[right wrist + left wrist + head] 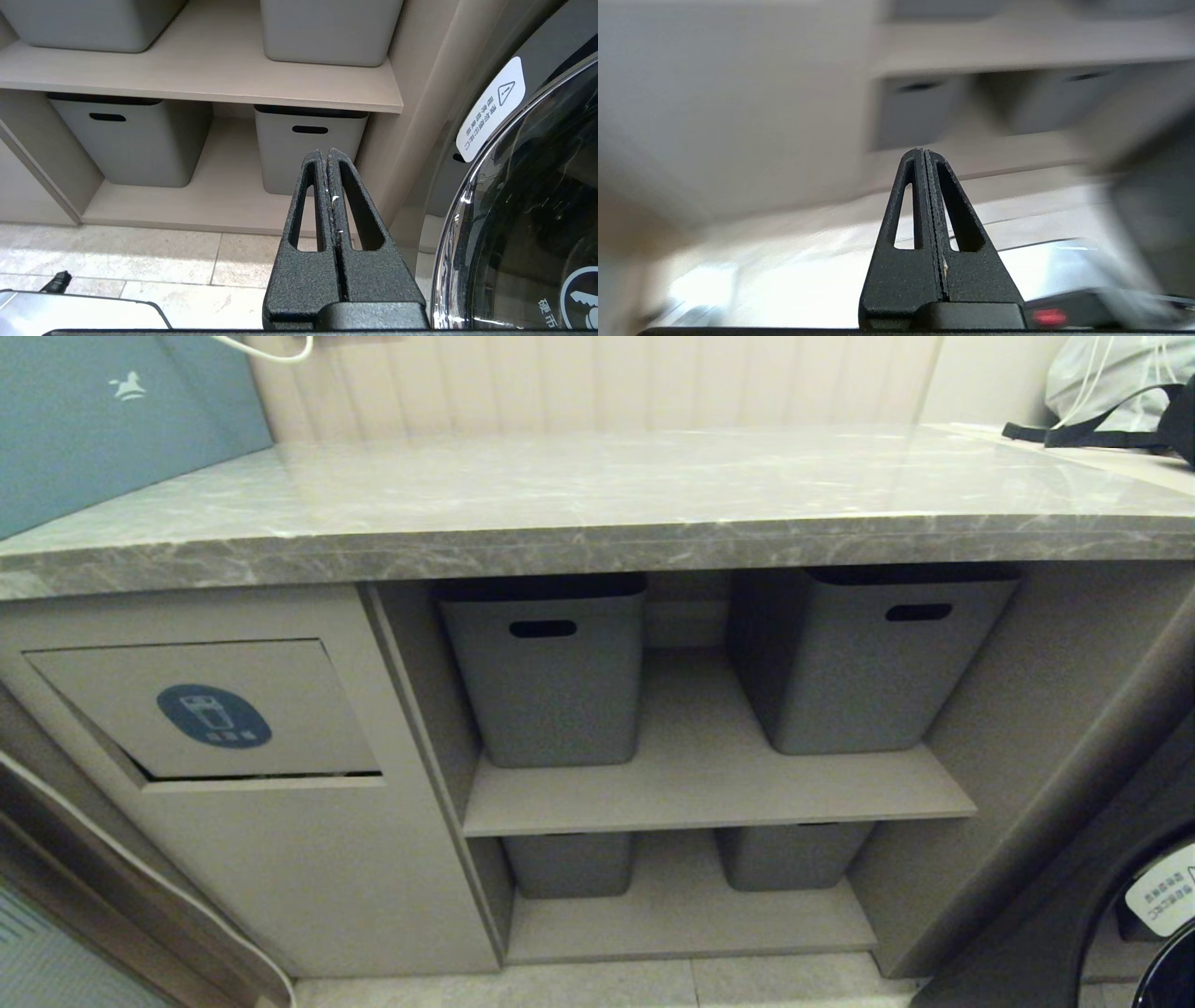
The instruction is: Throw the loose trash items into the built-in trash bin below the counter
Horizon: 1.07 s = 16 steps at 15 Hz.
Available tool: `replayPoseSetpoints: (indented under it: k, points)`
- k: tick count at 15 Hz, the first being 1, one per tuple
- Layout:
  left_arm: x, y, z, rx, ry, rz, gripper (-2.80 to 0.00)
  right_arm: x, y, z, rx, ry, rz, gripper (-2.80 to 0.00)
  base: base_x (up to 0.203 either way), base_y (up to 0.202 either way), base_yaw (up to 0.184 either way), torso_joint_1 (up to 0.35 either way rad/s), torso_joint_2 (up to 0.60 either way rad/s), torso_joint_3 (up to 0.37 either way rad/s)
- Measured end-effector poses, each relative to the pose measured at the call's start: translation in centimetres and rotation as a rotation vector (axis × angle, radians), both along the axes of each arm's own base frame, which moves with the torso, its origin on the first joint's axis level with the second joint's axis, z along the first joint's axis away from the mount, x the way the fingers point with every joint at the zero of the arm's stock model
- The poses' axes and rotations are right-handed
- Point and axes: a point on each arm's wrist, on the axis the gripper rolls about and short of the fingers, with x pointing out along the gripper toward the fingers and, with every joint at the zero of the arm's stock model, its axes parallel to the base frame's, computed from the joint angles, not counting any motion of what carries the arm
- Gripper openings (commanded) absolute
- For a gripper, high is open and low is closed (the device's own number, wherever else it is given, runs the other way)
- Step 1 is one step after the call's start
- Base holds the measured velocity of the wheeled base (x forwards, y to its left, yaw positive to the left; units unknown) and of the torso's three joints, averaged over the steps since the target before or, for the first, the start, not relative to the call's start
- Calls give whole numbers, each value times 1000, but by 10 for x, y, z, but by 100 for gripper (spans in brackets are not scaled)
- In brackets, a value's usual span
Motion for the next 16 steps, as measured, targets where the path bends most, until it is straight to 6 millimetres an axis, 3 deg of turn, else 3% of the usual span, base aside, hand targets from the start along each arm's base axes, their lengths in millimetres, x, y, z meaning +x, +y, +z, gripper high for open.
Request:
replayPoseSetpoints:
  k: [2,5,16]
  points:
    - [-24,3,-19,90,-17,115,-280,0,0,0,10,0,0,-280,0,0,0,0,0,0]
    - [-43,4,-36,281,-112,129,-280,0,0,0,26,1,-2,-280,0,0,0,0,0,0]
    - [-49,5,-41,173,-159,219,-280,0,-1,0,32,2,-28,-280,0,0,0,0,0,0]
